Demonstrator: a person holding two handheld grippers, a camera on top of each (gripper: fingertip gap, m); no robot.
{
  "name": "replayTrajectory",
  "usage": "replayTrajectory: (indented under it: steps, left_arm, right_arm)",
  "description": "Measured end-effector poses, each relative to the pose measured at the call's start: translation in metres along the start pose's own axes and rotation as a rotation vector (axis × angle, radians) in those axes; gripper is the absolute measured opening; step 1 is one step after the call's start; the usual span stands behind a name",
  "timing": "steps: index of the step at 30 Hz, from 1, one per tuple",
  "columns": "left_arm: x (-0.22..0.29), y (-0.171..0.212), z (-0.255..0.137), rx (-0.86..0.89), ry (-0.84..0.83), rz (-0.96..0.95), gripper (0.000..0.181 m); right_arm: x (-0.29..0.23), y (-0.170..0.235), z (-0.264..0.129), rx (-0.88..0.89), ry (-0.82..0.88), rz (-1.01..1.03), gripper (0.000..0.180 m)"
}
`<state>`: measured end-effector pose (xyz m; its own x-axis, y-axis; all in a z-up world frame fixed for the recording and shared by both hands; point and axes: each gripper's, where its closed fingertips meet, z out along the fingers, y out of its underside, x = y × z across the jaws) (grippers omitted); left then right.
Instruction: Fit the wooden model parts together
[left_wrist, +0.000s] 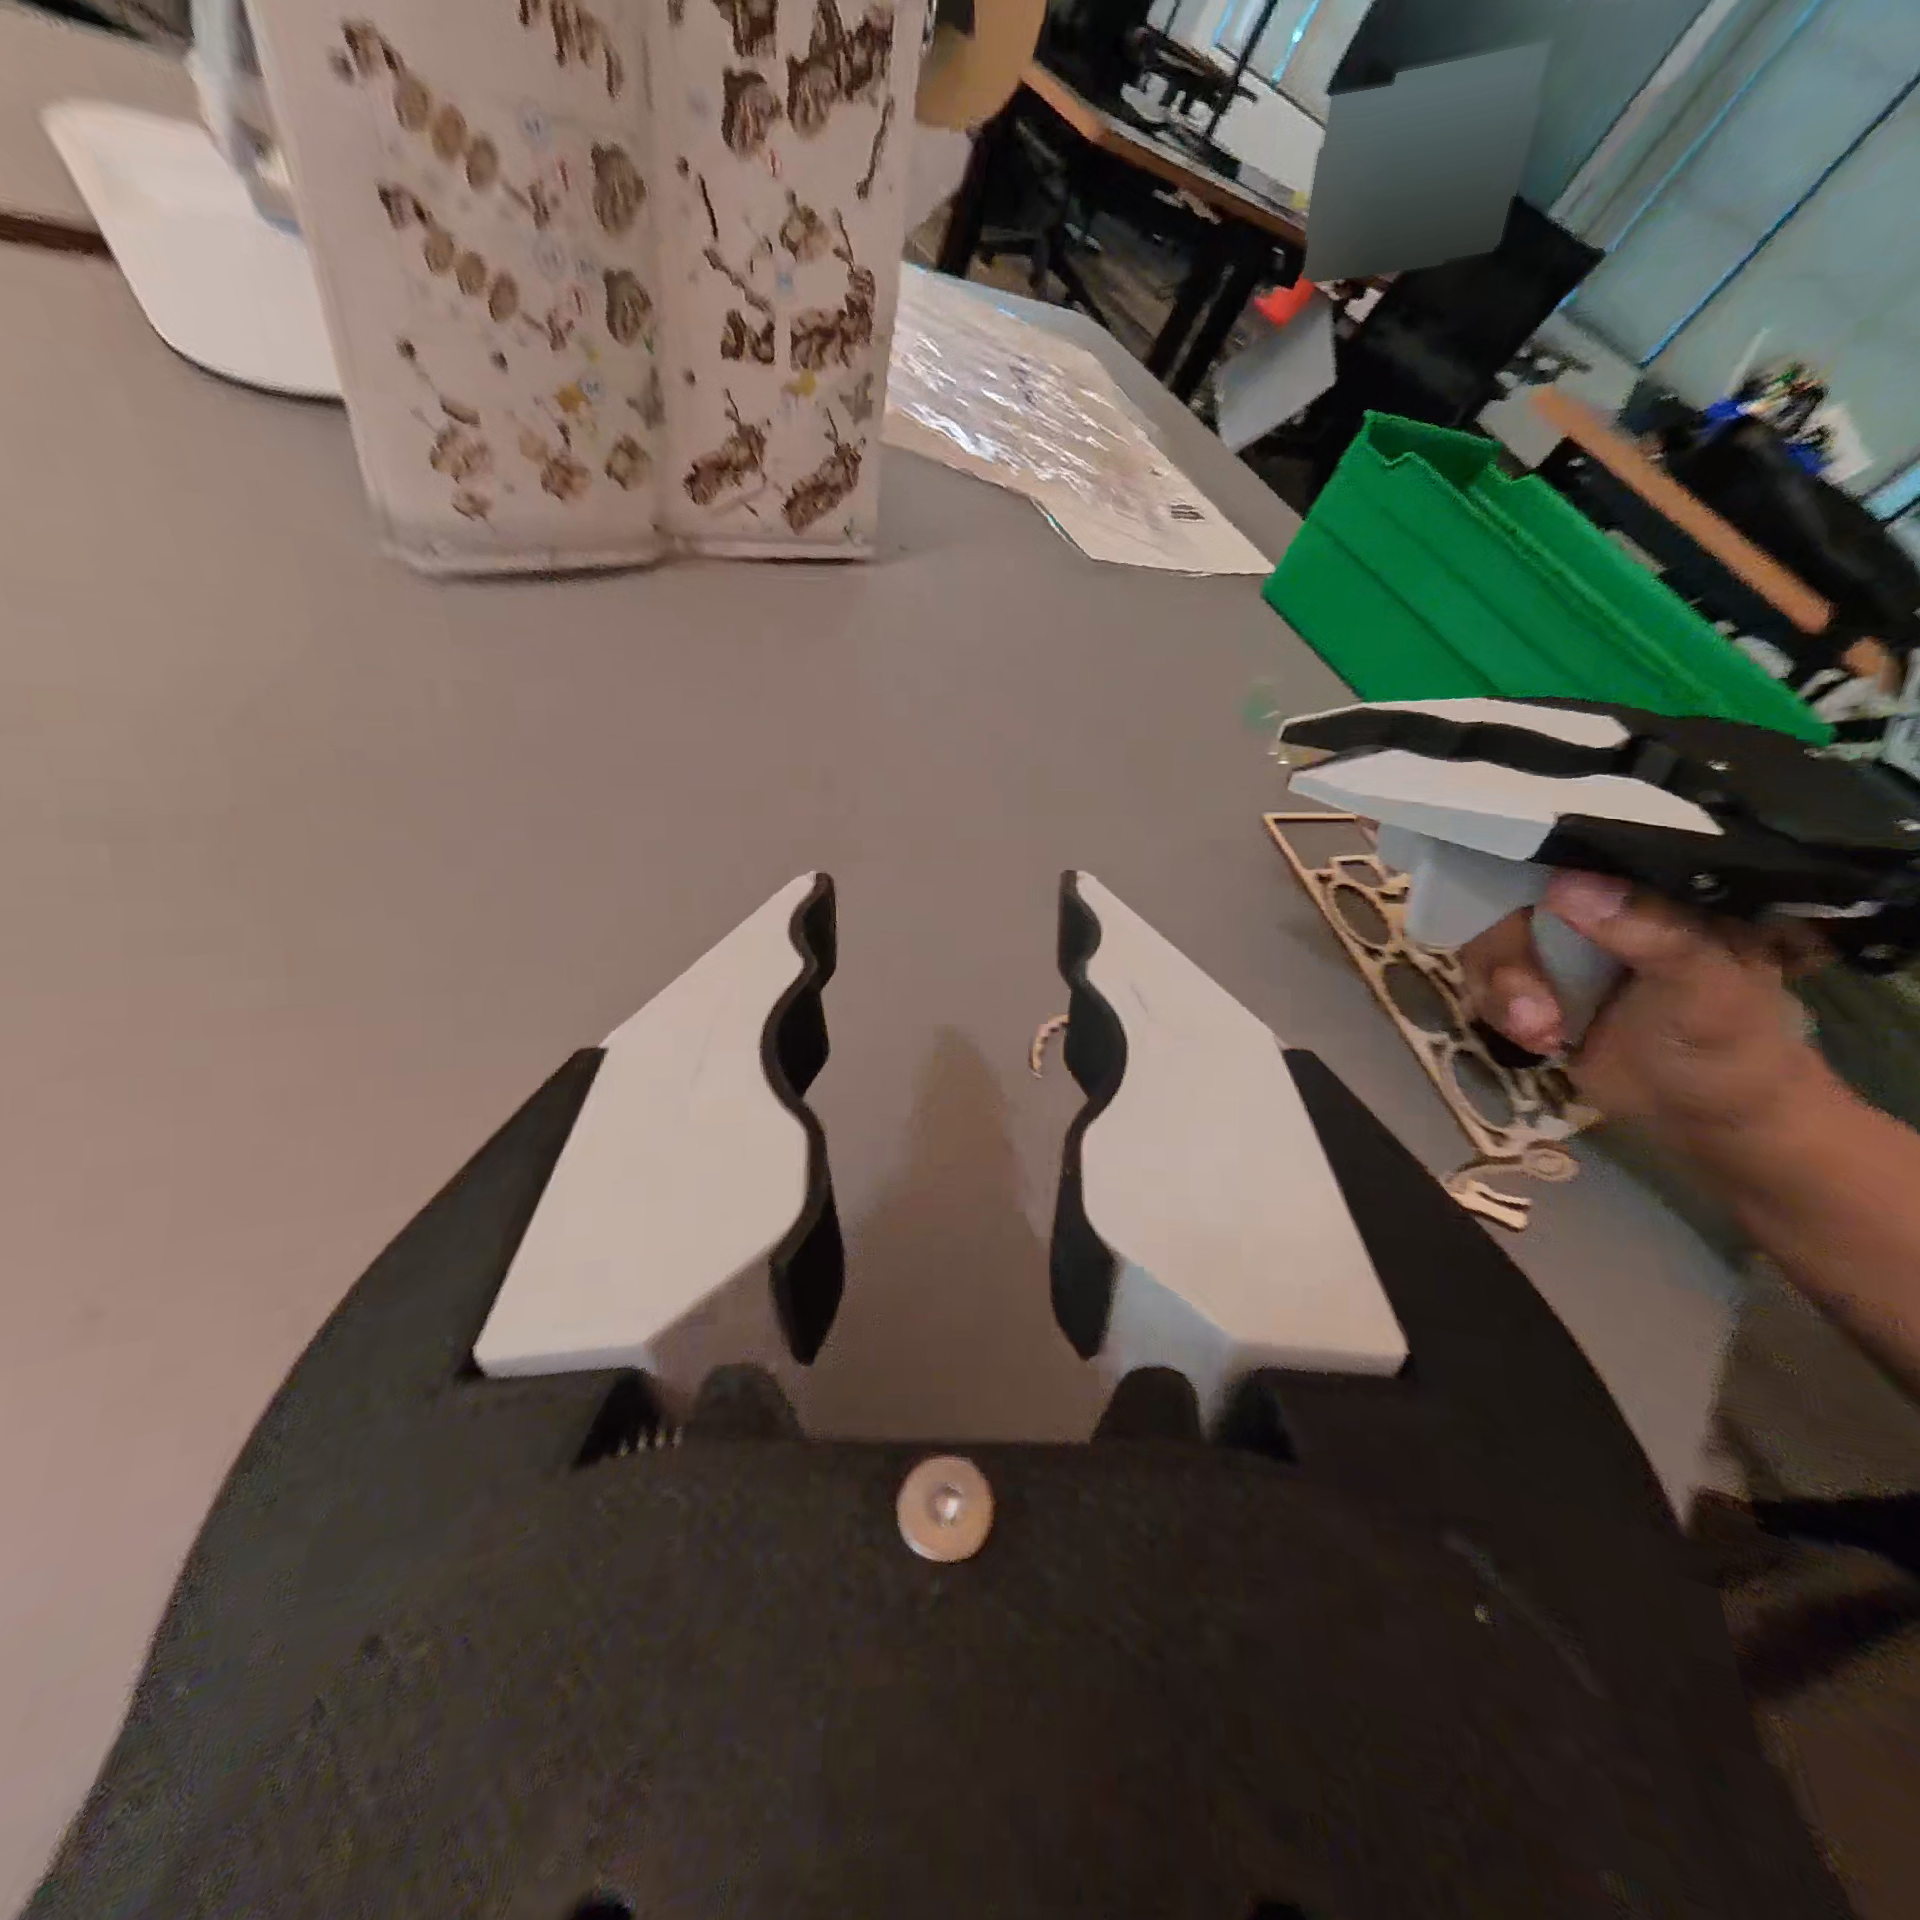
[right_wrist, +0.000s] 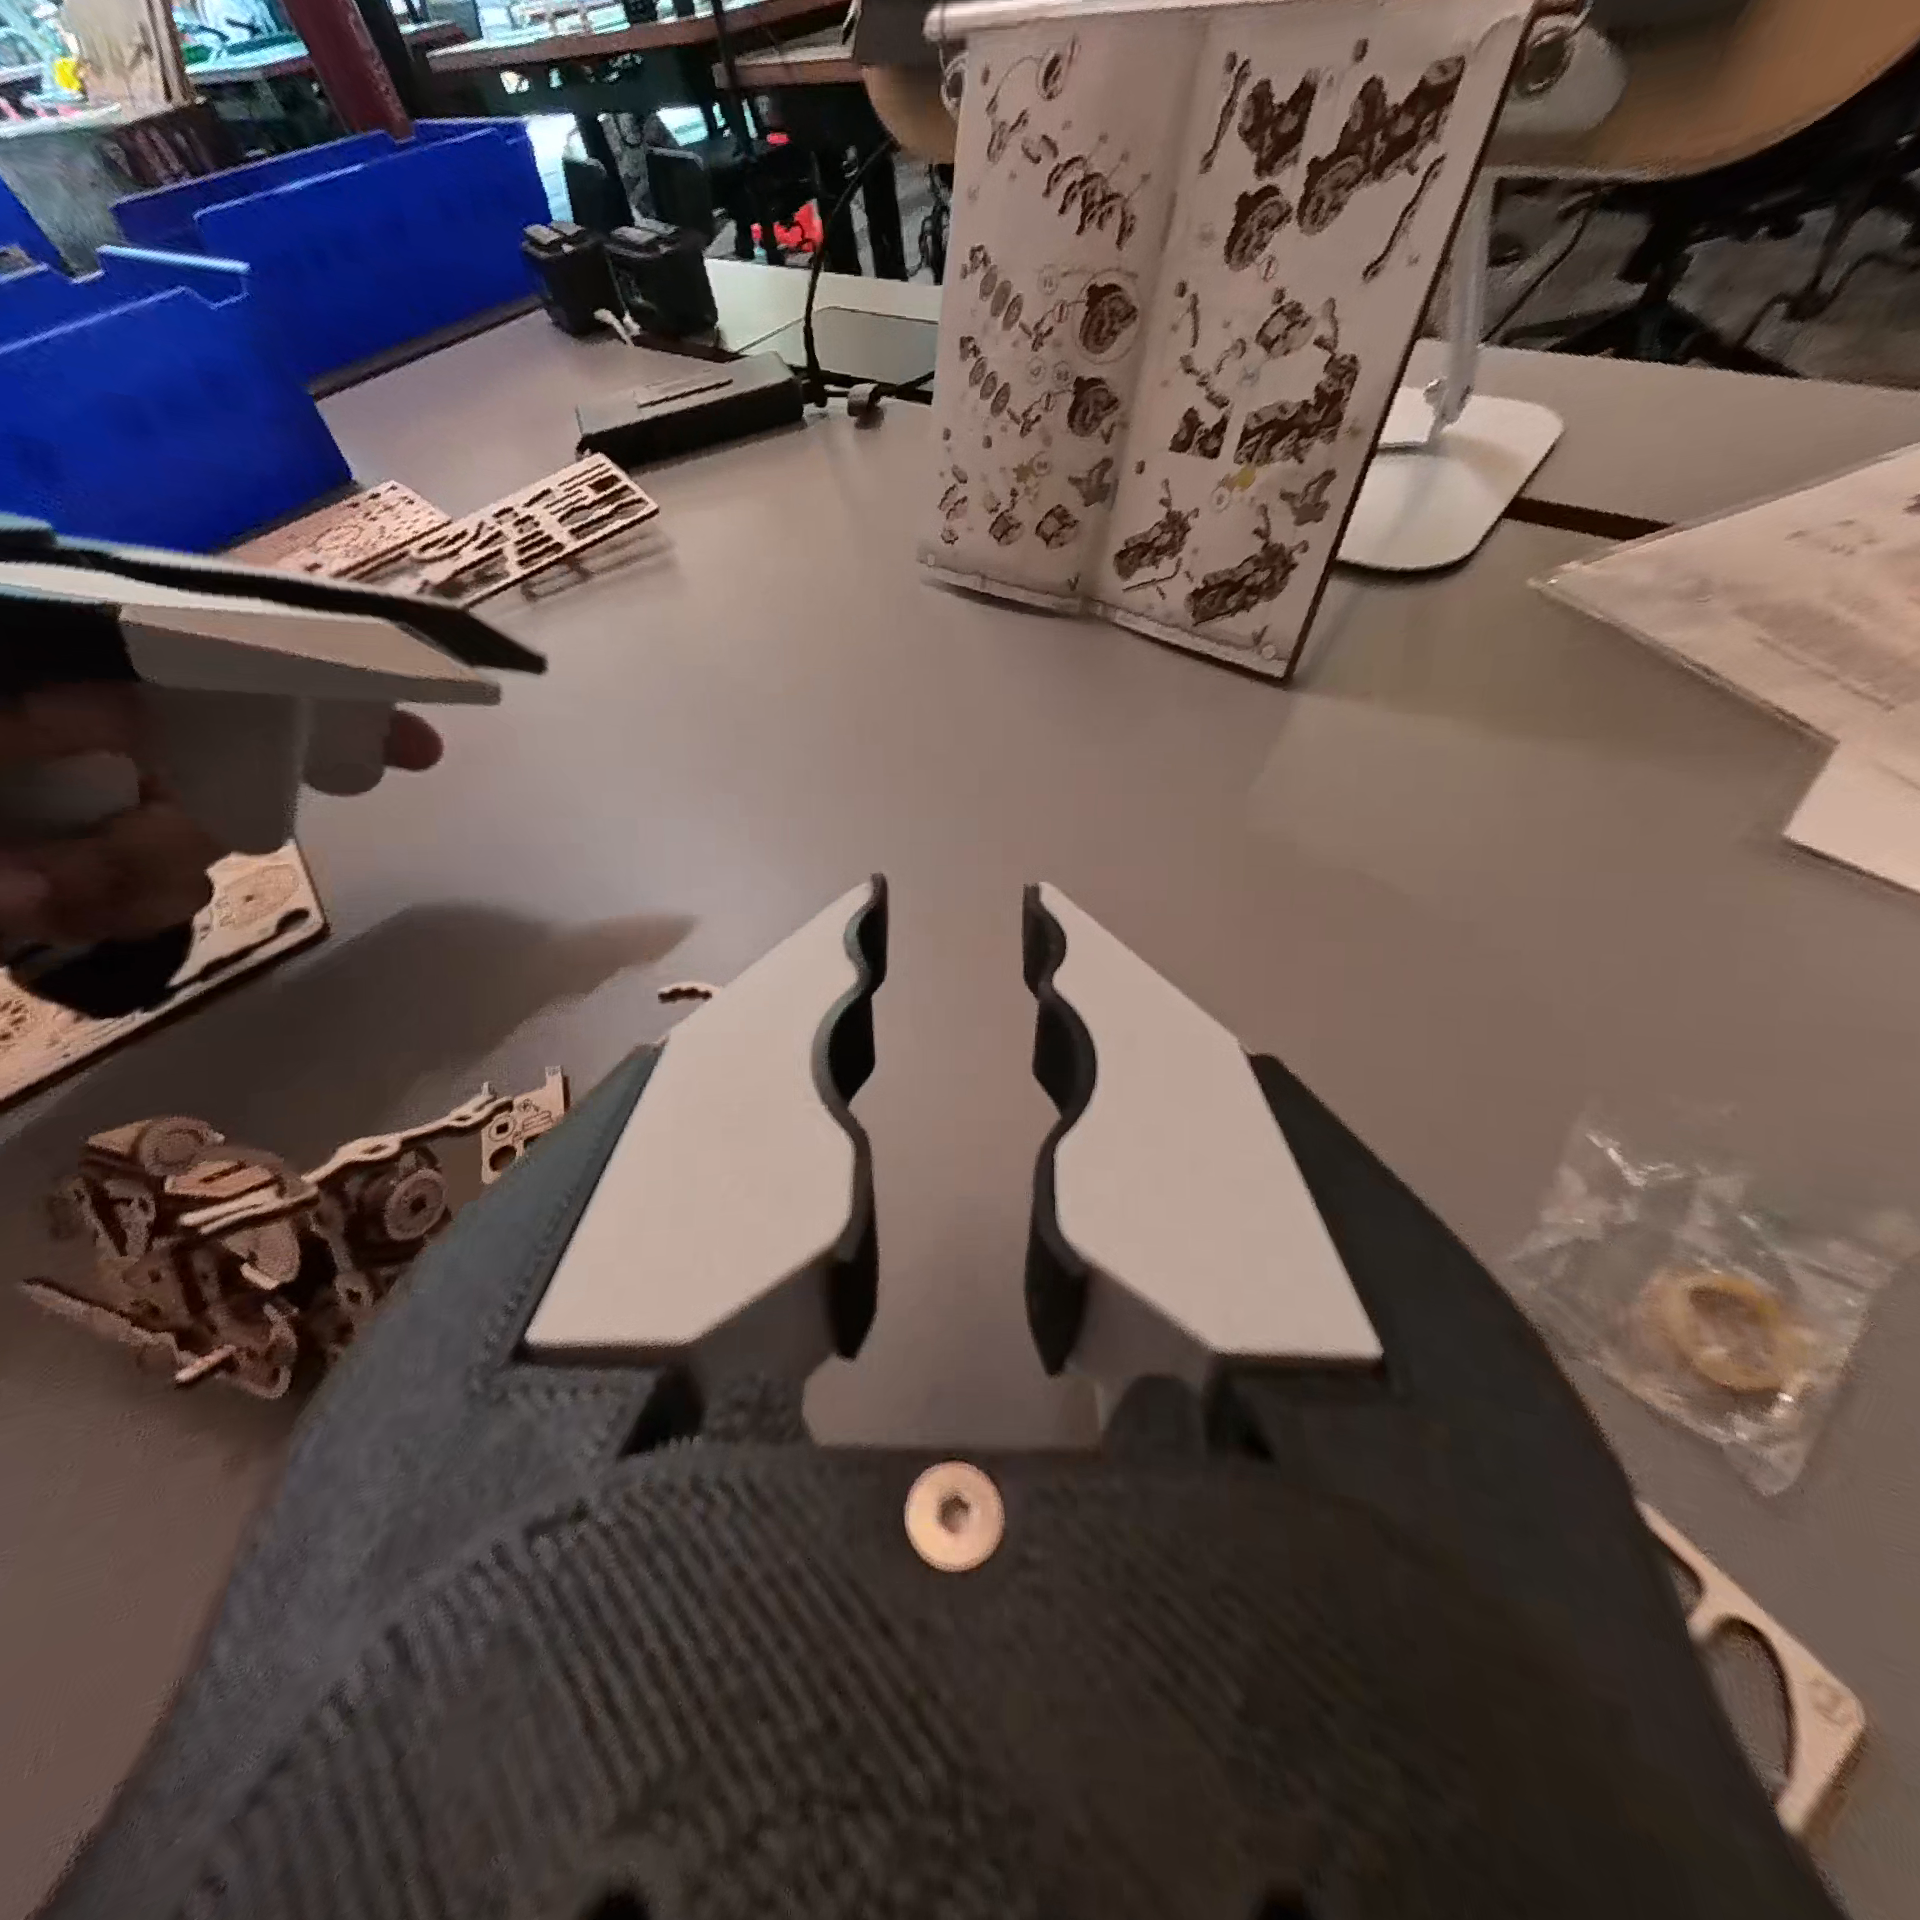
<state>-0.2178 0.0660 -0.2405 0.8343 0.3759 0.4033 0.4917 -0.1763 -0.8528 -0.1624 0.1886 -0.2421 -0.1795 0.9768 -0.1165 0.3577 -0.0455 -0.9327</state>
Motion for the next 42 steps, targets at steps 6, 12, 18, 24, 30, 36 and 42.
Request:
replayTrajectory:
  steps: [6, 12, 18, 24, 30, 36, 42]
  left_arm:
    - [0.017, -0.011, -0.017, 0.121, 0.0, 0.009, 0.044]
    - [0.017, -0.017, -0.032, 0.238, -0.019, 0.052, 0.037]
    - [0.038, -0.013, -0.028, 0.216, 0.141, 0.011, 0.042]
    - [0.045, -0.009, -0.031, 0.212, 0.19, 0.197, 0.024]
    - [0.053, -0.001, -0.046, 0.212, 0.17, 0.146, 0.03]
    - [0.06, 0.009, -0.087, 0.302, 0.055, 0.232, 0.029]
    - [0.067, 0.035, -0.1, 0.276, 0.039, 0.191, 0.032]
  right_arm:
    - [-0.006, -0.008, -0.018, 0.068, -0.005, 0.031, 0.028]
    - [-0.02, -0.011, -0.031, 0.092, -0.071, 0.056, 0.03]
    - [-0.023, -0.004, -0.029, 0.056, -0.116, 0.028, 0.031]
    - [-0.007, -0.027, -0.04, 0.155, -0.09, 0.035, 0.03]
    - [-0.014, -0.028, -0.042, 0.17, -0.11, 0.06, 0.032]
    - [-0.036, 0.007, -0.058, 0.071, -0.09, 0.022, 0.032]
    - [-0.05, 0.025, -0.072, 0.049, -0.102, 0.081, 0.03]
